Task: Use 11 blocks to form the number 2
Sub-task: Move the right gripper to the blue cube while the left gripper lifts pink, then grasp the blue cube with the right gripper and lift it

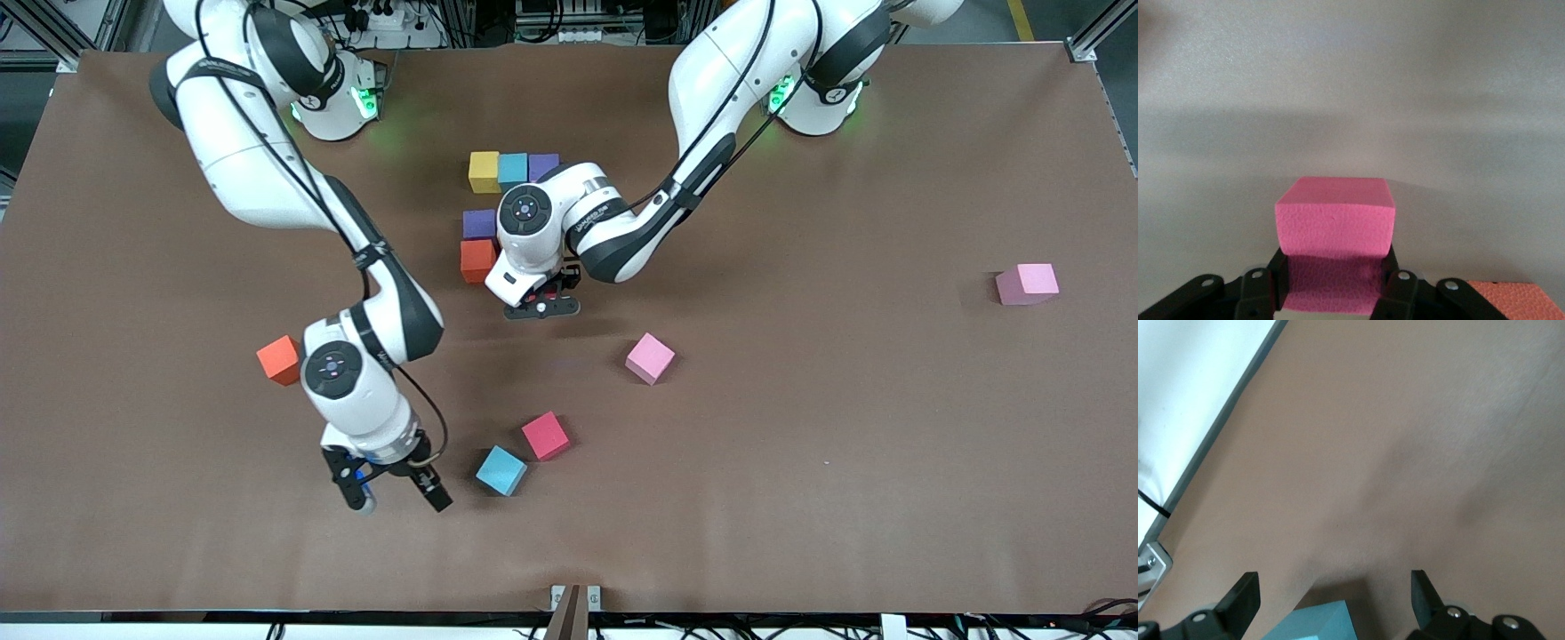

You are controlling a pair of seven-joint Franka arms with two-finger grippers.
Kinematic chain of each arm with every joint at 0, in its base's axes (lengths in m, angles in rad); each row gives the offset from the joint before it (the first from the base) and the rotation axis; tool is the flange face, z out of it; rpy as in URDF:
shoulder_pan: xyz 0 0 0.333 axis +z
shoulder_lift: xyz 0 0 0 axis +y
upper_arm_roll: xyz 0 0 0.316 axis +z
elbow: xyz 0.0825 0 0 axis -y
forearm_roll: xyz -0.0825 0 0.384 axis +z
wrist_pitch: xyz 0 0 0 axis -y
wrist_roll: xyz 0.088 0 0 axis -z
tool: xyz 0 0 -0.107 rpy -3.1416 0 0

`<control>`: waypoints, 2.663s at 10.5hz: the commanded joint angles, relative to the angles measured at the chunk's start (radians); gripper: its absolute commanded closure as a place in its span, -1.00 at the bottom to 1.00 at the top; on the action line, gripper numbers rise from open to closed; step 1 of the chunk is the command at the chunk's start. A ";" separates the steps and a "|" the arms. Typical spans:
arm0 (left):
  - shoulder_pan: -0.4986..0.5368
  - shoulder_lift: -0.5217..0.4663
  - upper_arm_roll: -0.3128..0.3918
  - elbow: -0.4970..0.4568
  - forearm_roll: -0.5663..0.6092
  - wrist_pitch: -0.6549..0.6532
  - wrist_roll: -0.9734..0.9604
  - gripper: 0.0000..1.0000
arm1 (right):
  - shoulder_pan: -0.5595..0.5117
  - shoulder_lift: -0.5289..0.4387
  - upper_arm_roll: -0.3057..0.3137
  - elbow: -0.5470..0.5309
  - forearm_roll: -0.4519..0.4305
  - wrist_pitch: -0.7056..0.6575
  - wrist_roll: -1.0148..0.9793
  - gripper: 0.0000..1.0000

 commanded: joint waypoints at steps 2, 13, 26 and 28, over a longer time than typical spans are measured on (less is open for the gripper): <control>0.006 -0.061 -0.011 -0.092 -0.003 -0.017 -0.011 1.00 | 0.045 0.043 -0.020 0.056 -0.012 0.040 0.030 -1.00; 0.486 -0.368 -0.510 -0.571 0.124 0.003 0.032 1.00 | 0.307 0.086 -0.340 0.090 0.011 0.149 0.026 -1.00; 0.944 -0.405 -0.856 -0.640 0.081 -0.097 0.351 1.00 | 0.435 0.197 -0.492 0.105 -0.002 0.244 -0.100 -1.00; 0.945 -0.392 -0.854 -0.593 0.080 -0.098 0.359 1.00 | 0.438 0.195 -0.492 0.091 -0.009 0.243 -0.100 0.33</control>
